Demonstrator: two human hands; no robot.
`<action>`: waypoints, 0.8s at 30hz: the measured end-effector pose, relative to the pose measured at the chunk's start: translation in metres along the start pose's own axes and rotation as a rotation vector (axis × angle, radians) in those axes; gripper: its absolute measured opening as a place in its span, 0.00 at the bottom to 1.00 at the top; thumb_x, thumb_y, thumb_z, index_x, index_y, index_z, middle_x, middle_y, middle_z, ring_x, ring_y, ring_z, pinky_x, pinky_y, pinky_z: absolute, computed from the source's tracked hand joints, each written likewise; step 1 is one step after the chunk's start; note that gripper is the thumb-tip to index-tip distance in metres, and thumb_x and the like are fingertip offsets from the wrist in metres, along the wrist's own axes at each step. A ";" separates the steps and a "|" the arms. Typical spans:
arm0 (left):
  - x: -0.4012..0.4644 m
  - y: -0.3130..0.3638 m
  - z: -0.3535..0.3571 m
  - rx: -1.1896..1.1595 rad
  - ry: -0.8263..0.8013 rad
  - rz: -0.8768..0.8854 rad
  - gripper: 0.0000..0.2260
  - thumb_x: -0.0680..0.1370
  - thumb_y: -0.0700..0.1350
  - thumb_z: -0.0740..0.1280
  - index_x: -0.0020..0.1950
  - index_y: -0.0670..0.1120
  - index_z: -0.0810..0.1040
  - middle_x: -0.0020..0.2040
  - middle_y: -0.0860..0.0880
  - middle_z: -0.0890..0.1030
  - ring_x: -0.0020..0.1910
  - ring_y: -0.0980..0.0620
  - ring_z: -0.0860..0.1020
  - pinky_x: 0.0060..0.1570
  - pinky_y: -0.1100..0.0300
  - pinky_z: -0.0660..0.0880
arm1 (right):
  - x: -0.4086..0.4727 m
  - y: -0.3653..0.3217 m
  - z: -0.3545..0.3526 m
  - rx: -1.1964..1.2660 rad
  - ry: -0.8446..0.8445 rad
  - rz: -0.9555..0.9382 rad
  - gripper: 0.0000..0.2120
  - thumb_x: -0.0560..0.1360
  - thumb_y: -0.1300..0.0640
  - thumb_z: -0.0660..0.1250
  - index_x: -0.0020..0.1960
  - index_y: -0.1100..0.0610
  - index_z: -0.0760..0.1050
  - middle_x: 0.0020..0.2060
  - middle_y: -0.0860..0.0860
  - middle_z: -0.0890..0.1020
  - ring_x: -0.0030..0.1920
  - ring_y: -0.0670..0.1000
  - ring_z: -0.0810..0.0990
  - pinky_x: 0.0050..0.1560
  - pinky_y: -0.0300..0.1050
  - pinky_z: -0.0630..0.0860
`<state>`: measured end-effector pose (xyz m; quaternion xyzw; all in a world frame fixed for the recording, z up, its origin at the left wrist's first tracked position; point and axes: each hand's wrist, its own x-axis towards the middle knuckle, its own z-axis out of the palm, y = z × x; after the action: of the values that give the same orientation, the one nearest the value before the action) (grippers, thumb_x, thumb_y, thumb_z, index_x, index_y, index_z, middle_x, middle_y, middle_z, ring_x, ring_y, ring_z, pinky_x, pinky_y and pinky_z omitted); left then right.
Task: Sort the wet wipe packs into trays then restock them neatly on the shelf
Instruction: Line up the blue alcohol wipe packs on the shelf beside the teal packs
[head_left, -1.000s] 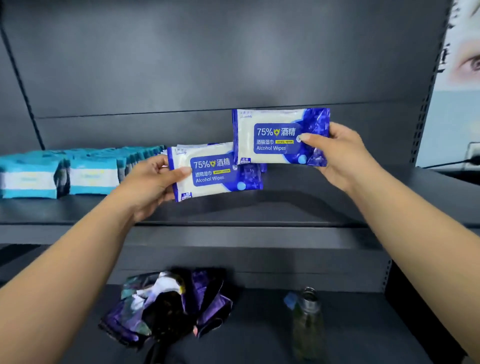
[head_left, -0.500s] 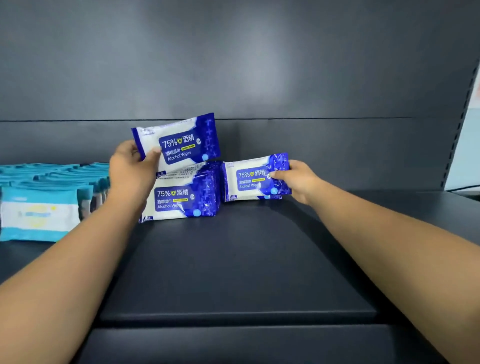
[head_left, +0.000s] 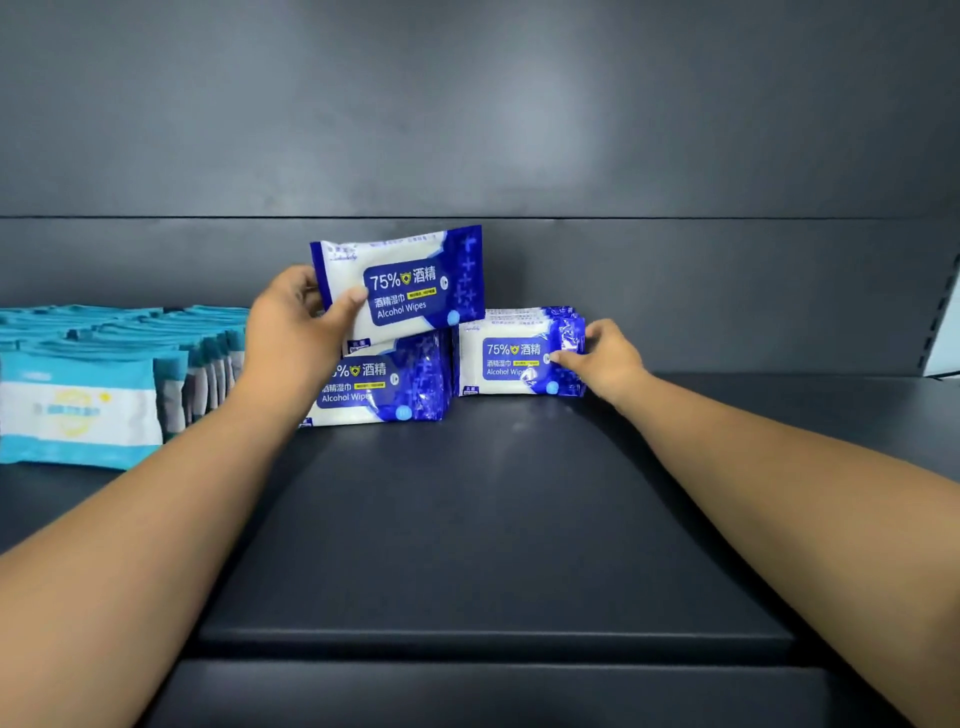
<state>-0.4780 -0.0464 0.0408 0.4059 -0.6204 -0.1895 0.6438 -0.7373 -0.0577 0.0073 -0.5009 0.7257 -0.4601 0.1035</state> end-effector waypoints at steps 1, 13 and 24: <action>0.000 -0.001 0.001 -0.002 -0.008 -0.002 0.09 0.77 0.43 0.66 0.55 0.41 0.75 0.49 0.49 0.79 0.46 0.51 0.78 0.48 0.55 0.76 | -0.001 0.000 -0.002 0.016 0.020 0.026 0.23 0.74 0.51 0.69 0.63 0.61 0.66 0.61 0.55 0.73 0.61 0.55 0.73 0.54 0.43 0.67; -0.014 0.001 0.008 -0.224 -0.433 -0.108 0.02 0.76 0.40 0.66 0.45 0.47 0.74 0.33 0.56 0.83 0.33 0.60 0.81 0.39 0.61 0.79 | -0.046 -0.061 -0.037 0.610 -0.552 -0.077 0.06 0.74 0.65 0.67 0.48 0.57 0.78 0.40 0.51 0.85 0.41 0.50 0.83 0.48 0.47 0.81; -0.045 0.024 -0.004 0.733 -0.831 0.198 0.18 0.75 0.59 0.62 0.62 0.54 0.74 0.59 0.57 0.77 0.55 0.57 0.73 0.54 0.66 0.67 | -0.023 -0.011 -0.031 0.395 -0.259 0.060 0.06 0.71 0.66 0.70 0.43 0.57 0.74 0.50 0.59 0.82 0.38 0.49 0.81 0.47 0.48 0.80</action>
<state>-0.4879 0.0027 0.0298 0.4339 -0.8823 -0.0442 0.1770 -0.7382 -0.0223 0.0253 -0.5038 0.6169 -0.5218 0.3054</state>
